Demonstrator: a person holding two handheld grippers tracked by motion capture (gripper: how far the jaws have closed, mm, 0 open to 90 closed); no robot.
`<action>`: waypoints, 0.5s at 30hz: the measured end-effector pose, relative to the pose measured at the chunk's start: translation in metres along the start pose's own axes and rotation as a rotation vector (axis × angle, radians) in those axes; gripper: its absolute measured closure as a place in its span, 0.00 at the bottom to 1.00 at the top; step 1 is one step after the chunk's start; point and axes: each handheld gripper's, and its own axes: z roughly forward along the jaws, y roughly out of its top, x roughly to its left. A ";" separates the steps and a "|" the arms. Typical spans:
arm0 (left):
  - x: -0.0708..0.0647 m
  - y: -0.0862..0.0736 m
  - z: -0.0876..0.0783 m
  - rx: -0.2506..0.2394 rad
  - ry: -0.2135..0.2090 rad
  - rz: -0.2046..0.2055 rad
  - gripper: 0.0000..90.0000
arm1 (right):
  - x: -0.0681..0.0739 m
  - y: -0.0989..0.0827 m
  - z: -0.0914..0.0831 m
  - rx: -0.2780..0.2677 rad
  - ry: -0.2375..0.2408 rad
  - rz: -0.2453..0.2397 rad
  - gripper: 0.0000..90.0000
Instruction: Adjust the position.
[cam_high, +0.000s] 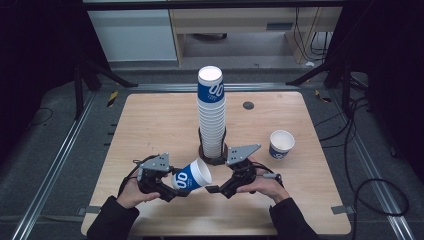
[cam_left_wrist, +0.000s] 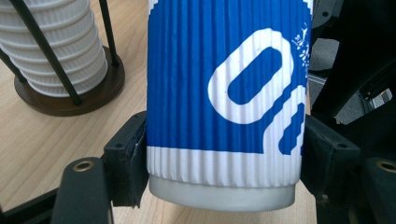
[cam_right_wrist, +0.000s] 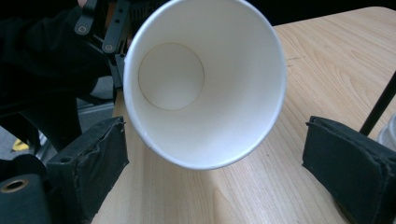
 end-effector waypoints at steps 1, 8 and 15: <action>0.000 0.000 0.000 -0.003 0.002 0.001 0.30 | 0.000 0.000 0.000 0.000 0.000 0.000 0.08; -0.007 0.004 0.003 -0.029 -0.006 0.026 0.30 | 0.002 0.002 0.002 -0.039 0.047 0.020 0.08; -0.013 0.007 0.008 -0.035 -0.016 0.049 0.30 | 0.003 0.002 0.005 -0.059 0.090 0.048 0.09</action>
